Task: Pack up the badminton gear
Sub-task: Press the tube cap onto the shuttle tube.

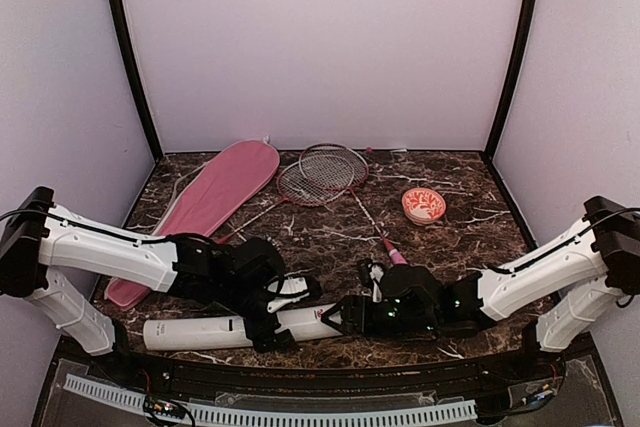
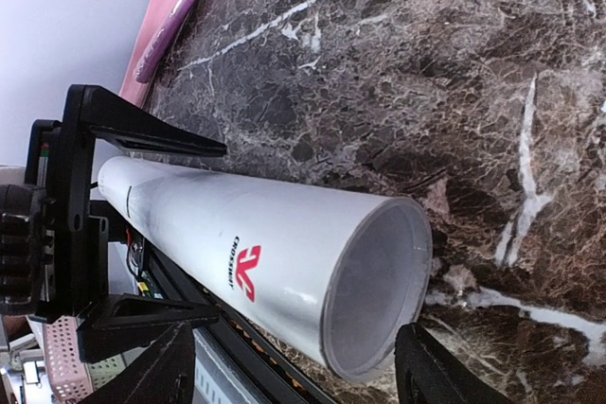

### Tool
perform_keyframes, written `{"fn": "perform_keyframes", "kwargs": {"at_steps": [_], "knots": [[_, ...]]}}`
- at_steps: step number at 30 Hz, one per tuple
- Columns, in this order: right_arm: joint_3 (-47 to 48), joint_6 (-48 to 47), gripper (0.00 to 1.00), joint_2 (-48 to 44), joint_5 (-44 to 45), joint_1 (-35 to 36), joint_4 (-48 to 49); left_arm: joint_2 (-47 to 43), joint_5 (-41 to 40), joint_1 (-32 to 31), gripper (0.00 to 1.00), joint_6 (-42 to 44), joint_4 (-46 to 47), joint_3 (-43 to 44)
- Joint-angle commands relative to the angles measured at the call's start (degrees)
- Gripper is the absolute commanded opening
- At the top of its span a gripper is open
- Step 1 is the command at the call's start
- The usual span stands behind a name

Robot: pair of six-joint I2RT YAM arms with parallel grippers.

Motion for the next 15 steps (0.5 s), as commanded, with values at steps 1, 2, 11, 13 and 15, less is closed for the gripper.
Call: {"fn": "perform_keyframes", "kwargs": {"at_steps": [1,2,11,13,15], "knots": [[0.0,1.1,0.72,-1.4,1.1,1.4,-1.9,-0.3,-4.7,-1.6,0.96,-1.4,-3.8,-1.2],[-0.1,1.4,0.72,-1.4,1.0,1.5,-2.0,-0.1,-5.1,-1.9,0.96,-1.5,-4.0,-1.3],[1.7,0.2,0.68,0.0,0.5,2.2,-2.0,1.8,-6.1,-2.6,0.94,-1.5,-3.8,-1.0],[2.4,-0.5,0.67,0.3,0.4,2.4,-1.9,2.0,-6.1,-2.7,0.93,-1.4,-3.7,-1.0],[2.9,-1.0,0.66,0.7,0.4,2.5,-2.0,2.2,-6.1,-2.7,0.91,-1.2,-3.6,-1.0]]}}
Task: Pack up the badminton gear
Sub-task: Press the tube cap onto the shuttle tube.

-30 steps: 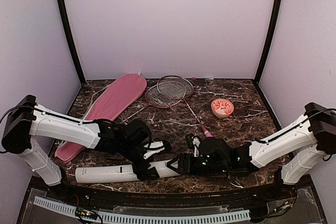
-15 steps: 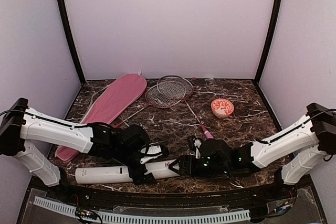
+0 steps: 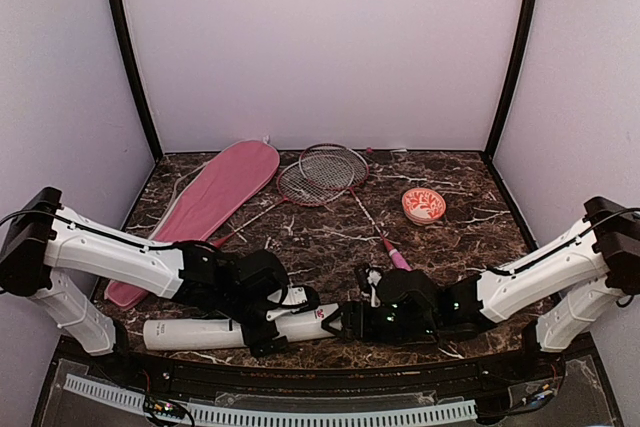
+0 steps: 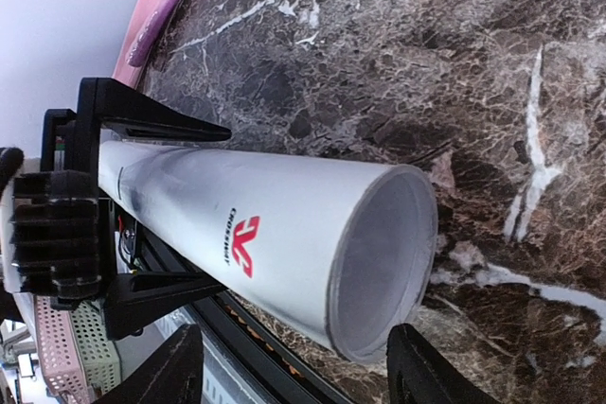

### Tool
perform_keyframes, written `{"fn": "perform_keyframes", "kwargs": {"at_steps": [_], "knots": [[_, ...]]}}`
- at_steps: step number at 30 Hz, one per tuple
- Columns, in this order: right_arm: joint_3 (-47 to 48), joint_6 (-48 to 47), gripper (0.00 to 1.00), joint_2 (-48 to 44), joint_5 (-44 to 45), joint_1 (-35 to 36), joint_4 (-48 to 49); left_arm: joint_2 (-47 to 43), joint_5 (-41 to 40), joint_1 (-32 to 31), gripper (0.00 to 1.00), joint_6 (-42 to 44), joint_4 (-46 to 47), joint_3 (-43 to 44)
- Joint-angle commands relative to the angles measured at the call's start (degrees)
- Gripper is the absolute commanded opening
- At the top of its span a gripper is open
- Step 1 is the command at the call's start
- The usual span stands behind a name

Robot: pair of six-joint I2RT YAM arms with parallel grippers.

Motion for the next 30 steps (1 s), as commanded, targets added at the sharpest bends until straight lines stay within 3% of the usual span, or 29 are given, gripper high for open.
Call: {"fn": "perform_keyframes", "kwargs": {"at_steps": [1,16,30], "knots": [[2.5,-2.1,0.66,0.8,0.3,0.9,1.1,0.5,-0.6,-0.3,0.89,0.0,-1.0,-0.5],[6.4,-4.2,0.61,4.4,-1.5,1.5,1.1,2.1,0.7,-0.3,0.64,-0.1,-0.2,-0.1],[7.9,1.6,0.6,6.5,0.0,2.2,1.2,3.3,2.6,-0.3,0.64,-0.2,1.5,0.9]]}}
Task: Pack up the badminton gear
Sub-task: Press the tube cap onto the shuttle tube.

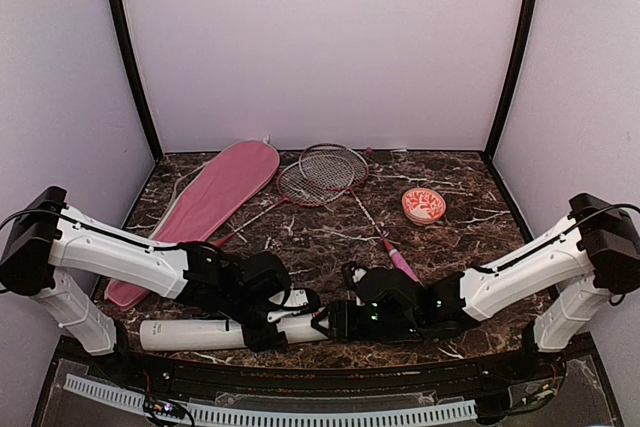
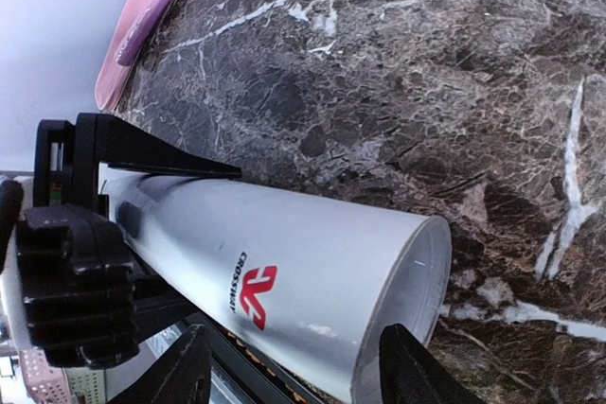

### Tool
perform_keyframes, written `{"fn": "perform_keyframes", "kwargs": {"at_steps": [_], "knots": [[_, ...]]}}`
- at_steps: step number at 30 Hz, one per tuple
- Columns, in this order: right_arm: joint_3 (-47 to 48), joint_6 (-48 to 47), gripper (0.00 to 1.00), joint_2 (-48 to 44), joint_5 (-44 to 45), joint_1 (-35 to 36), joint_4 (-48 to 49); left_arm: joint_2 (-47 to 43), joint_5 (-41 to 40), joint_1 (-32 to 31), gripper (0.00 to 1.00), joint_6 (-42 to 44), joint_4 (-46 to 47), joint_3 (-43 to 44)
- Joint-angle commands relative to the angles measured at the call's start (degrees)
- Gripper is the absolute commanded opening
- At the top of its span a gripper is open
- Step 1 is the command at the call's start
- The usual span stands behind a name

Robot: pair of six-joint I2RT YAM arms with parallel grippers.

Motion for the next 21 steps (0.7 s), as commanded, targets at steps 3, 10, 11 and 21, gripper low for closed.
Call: {"fn": "perform_keyframes", "kwargs": {"at_steps": [3,10,11,21], "knots": [[0.2,7.4,0.61,1.0,0.9,1.6,7.4,1.5,2.8,-0.2,0.65,-0.8,2.2,0.6],[-0.6,10.3,0.6,2.7,1.0,2.1,16.7,1.5,3.8,-0.3,0.66,-1.5,2.9,0.7],[-0.4,10.6,0.6,3.3,0.5,2.3,18.0,1.5,4.0,-0.3,0.66,-1.6,3.0,0.7],[-1.2,10.0,0.59,1.3,4.4,2.7,14.7,0.9,4.2,-0.3,0.69,-1.8,3.6,0.6]]}}
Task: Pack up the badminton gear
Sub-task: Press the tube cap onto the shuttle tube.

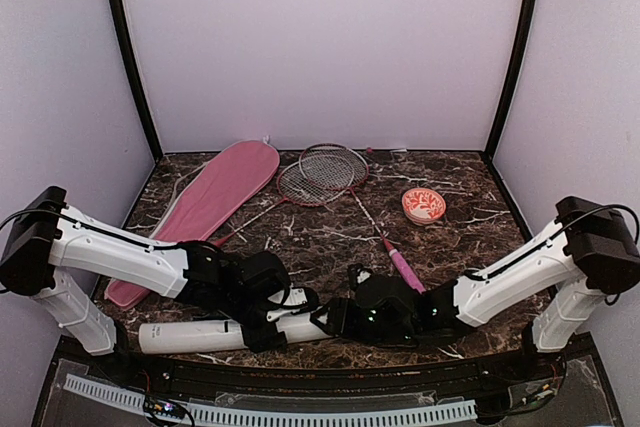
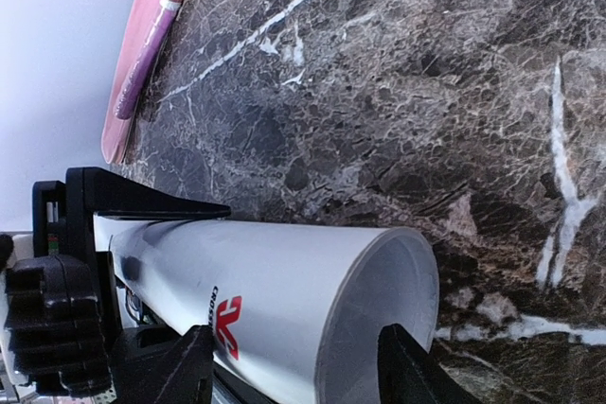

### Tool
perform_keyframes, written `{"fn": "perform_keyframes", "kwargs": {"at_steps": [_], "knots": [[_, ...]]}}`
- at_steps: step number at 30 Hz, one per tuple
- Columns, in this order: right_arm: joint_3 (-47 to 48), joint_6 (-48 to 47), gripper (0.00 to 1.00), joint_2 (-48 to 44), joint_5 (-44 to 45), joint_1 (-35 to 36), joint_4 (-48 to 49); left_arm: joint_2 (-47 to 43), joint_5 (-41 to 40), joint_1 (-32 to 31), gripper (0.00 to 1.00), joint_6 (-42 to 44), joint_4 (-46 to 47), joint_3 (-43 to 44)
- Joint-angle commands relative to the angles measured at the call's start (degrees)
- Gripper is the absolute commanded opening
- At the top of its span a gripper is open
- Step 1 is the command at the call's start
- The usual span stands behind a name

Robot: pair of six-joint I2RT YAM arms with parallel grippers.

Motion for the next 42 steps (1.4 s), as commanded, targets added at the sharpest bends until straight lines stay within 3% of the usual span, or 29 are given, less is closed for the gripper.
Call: {"fn": "perform_keyframes", "kwargs": {"at_steps": [1,4,9,17,28,38,42], "knots": [[-0.6,0.8,0.59,-2.4,0.5,2.0,6.9,0.6,3.3,-0.6,0.72,-0.3,4.1,0.5],[-2.4,-0.4,0.63,-7.2,3.1,1.4,2.5,-0.4,3.0,-0.6,0.86,0.4,4.2,0.7],[-3.5,-3.7,0.71,-12.3,5.7,-0.2,-5.6,0.6,2.1,-0.8,0.92,1.1,3.1,1.4],[-4.6,-7.3,0.76,-11.7,2.6,-0.6,-3.2,2.2,1.7,-1.5,0.89,1.6,2.9,1.2],[-2.0,-11.2,0.6,-3.9,-1.2,-0.6,5.5,1.6,2.6,-1.6,0.79,2.3,4.7,-0.4],[-0.9,-13.4,0.53,0.7,-4.5,-0.6,10.6,2.1,2.6,-1.6,0.71,2.8,5.6,-0.9],[-1.7,-13.7,0.54,-0.7,-3.4,-0.7,10.4,1.6,1.6,-1.6,0.74,2.4,5.9,-0.8]]}}
